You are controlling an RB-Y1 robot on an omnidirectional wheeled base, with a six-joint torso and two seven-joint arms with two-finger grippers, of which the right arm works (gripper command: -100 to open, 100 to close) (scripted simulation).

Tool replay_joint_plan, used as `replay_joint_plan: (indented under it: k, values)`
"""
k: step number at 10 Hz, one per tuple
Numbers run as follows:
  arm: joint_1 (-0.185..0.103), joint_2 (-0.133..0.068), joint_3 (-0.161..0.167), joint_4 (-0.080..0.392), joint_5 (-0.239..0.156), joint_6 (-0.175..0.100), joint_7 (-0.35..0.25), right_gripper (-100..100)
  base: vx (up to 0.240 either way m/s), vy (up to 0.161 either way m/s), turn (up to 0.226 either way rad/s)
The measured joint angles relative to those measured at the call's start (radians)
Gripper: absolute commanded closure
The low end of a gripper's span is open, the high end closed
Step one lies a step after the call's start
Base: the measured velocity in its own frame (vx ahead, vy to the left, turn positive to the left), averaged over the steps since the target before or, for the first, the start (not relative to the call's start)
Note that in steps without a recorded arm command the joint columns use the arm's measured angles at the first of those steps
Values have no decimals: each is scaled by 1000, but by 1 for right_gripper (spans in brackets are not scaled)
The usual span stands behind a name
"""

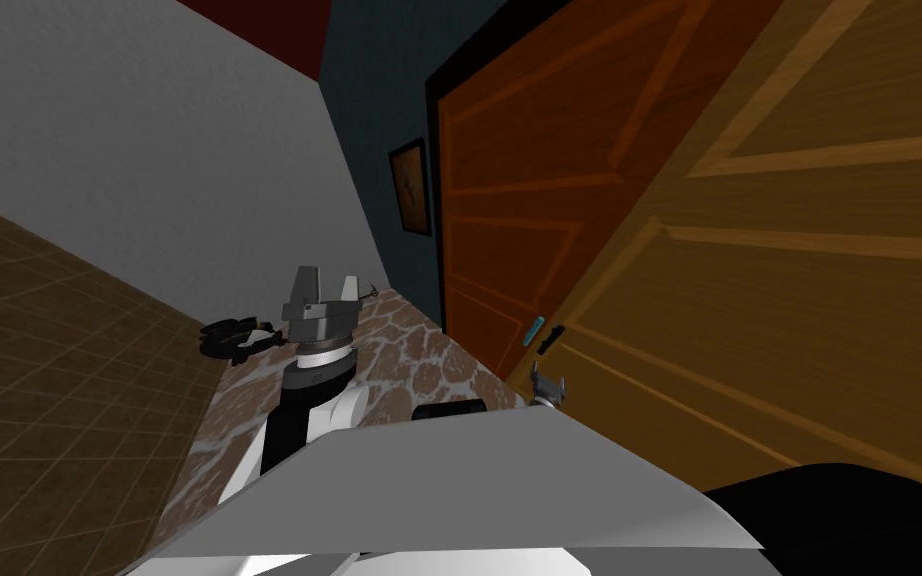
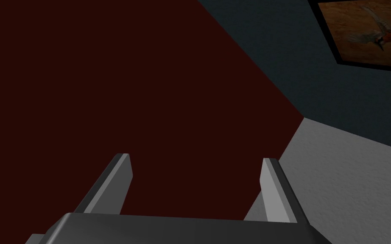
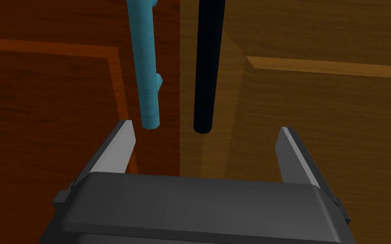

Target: Pull the door open

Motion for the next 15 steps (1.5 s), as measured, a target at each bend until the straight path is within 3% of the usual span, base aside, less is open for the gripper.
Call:
replay_joint_plan:
  k: [2,5,7,9,13,14,15]
  values:
    - [-6,1,-1,16,-11,-6,-20,-100,-9,4,-46]
    - [22,-20,-12,46,-21,-6,-28,-100,-147,83,-116]
    - [31,-35,-23,89,-30,-13,-33,-100,-167,91,-159]
    - [74,-49,-42,79,-46,4,-25,-100,-111,79,-132]
    - [84,-67,-57,133,-59,-5,-34,-100,-76,30,-95]
    - [108,-72,-68,120,-69,4,-30,-100,-92,48,-82]
    - [109,-81,-71,140,-72,3,-36,-100,-47,19,-30]
